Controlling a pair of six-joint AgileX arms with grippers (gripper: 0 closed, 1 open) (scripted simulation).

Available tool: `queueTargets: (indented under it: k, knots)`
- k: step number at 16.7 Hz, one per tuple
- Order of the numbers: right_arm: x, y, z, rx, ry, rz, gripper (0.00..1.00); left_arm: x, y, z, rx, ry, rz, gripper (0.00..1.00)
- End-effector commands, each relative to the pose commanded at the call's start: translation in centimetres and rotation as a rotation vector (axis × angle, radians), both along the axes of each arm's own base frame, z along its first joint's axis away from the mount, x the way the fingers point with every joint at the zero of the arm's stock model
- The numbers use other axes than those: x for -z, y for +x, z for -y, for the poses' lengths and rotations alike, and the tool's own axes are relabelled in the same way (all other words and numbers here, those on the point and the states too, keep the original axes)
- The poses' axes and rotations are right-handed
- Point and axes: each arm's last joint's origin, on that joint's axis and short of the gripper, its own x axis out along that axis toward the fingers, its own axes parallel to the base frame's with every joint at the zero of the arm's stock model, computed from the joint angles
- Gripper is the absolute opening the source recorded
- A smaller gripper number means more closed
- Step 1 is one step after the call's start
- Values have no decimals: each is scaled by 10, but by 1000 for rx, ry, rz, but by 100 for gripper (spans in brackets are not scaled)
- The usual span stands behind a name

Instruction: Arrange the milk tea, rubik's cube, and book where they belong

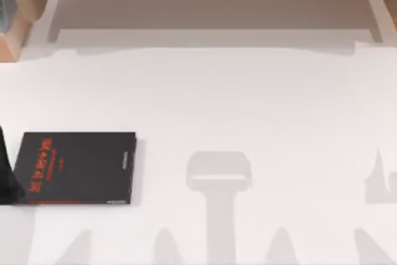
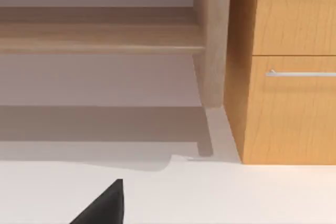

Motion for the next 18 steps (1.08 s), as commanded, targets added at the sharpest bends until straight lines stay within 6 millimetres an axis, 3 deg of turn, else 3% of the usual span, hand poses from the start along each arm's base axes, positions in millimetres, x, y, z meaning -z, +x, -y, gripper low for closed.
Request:
queueTargets:
  k: [4, 10, 14, 18]
  knots:
    - [0, 0, 0, 0, 0, 0, 100, -8, 0, 0, -7, -1, 13, 100]
    - [0, 0, 0, 0, 0, 0, 100, -78, 19, 7, -32, -29, 85, 100]
    - [0, 0, 0, 0, 0, 0, 100, -131, 64, 24, -31, -65, 120, 100]
    - [0, 0, 0, 0, 0, 0, 100, -166, 133, 58, -22, -94, 148, 100]
